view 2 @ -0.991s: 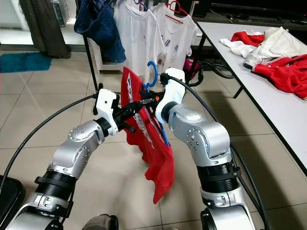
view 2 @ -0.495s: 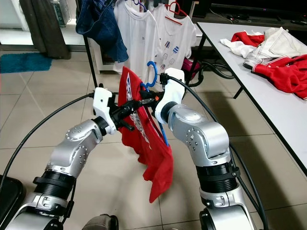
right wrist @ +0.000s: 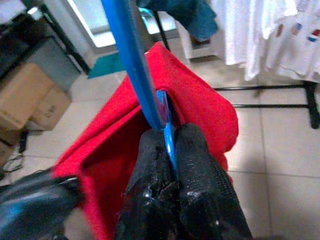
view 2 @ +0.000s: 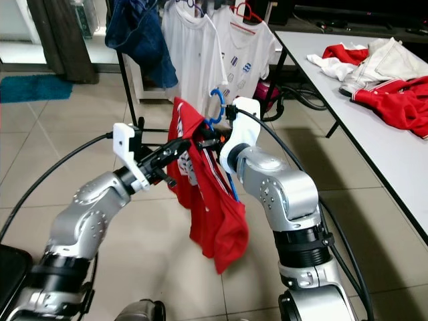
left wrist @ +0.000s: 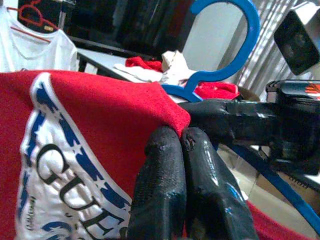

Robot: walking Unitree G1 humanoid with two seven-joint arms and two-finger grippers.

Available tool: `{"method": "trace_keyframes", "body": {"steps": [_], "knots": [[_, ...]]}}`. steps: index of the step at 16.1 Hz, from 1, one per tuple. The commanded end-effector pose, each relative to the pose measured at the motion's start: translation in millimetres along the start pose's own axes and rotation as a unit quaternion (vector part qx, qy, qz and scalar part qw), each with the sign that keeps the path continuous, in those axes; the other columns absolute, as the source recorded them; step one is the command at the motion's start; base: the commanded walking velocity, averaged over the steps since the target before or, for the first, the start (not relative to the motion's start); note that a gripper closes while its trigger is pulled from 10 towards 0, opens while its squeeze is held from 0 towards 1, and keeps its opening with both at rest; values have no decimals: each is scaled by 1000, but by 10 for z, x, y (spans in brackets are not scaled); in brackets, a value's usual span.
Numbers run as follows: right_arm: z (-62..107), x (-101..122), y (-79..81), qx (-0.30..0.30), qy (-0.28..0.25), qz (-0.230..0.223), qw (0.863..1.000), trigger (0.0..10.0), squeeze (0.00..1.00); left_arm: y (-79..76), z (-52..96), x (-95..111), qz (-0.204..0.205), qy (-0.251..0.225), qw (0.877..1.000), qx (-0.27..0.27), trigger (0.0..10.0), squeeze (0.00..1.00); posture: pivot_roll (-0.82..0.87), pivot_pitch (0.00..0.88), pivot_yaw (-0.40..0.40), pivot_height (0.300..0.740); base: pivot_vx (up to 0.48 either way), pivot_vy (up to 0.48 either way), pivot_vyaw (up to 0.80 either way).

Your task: Hang hanger

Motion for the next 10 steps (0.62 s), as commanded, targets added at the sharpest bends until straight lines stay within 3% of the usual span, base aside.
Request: {"method": "trace_keyframes", "body": {"steps": [1, 6, 10], "knots": [[20, 69, -140, -32, -17, -4, 999, 10000, 0, -61, 5, -10, -13, 11, 1000, -10, 0, 0, 61, 16, -13, 740, 0, 0, 0], [63, 338, -396, -97, -83, -44, 991, 10000, 0, 8, 55, -277, -44, 73, 996, 25, 0, 0, 61, 15, -14, 740, 0, 0, 0], [96, 235, -621, -156, -62, -49, 985, 10000, 0, 143, 65, -257, -51, 57, 994, 83, 0, 0, 57, 11, -21, 740, 0, 0, 0]]}}
Point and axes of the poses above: a point about 5 cm out from each wrist's last joint towards the gripper, its own z axis pointing back from the gripper into the wrist, its own x axis along the axis of the wrist's last joint, y = z × x, the point moved 6 cm from there along -z, pointing out of the wrist towards the gripper, and after that the axes turned 11 degrees about z, right-handed, at the moved point
